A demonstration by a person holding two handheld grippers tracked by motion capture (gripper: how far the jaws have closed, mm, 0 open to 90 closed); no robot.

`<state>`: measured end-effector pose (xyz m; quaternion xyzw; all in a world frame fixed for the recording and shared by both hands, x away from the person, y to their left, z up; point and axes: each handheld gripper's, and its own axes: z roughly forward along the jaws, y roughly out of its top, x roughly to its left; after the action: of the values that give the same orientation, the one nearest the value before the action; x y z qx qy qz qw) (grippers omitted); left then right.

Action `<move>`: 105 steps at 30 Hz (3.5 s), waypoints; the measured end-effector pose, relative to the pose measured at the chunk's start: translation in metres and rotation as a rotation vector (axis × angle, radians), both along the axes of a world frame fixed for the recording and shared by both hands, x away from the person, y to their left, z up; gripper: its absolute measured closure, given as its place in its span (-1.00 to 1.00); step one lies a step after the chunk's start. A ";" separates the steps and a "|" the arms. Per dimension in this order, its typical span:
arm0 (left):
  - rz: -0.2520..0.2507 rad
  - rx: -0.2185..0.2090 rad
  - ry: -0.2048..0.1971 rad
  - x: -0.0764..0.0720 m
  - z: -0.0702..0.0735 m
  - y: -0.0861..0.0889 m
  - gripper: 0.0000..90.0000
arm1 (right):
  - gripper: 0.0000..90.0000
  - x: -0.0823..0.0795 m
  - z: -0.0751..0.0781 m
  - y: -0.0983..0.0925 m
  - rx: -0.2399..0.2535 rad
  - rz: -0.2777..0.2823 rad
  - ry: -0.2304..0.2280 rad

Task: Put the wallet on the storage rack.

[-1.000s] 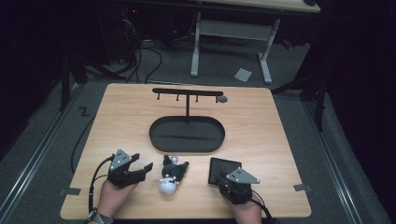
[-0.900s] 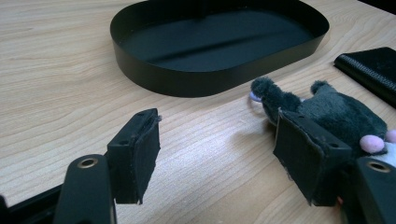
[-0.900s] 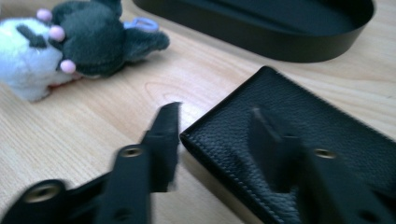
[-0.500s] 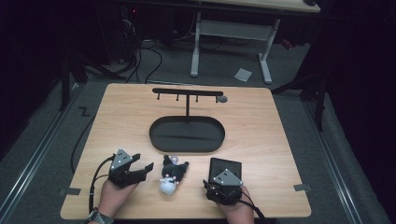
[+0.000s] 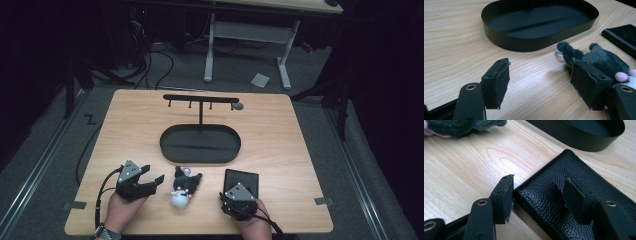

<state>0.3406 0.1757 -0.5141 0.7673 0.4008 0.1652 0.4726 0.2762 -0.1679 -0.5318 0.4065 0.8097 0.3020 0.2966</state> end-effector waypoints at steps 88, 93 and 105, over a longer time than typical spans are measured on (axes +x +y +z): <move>-0.002 -0.010 0.007 0.002 -0.001 -0.001 -0.30 | 0.77 -0.017 0.064 -0.096 0.510 -0.091 -0.261; 0.002 -0.027 0.009 0.005 0.000 -0.002 -0.30 | 0.76 -0.022 0.060 -0.104 0.521 -0.107 -0.261; -0.014 -0.034 0.007 0.010 0.001 -0.009 -0.30 | 0.72 -0.035 0.054 -0.103 0.497 -0.106 -0.258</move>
<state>0.3504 0.1671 -0.5127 0.7625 0.3998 0.1526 0.4852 0.2412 -0.2709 -0.4776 0.4666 0.6440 0.5246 0.3039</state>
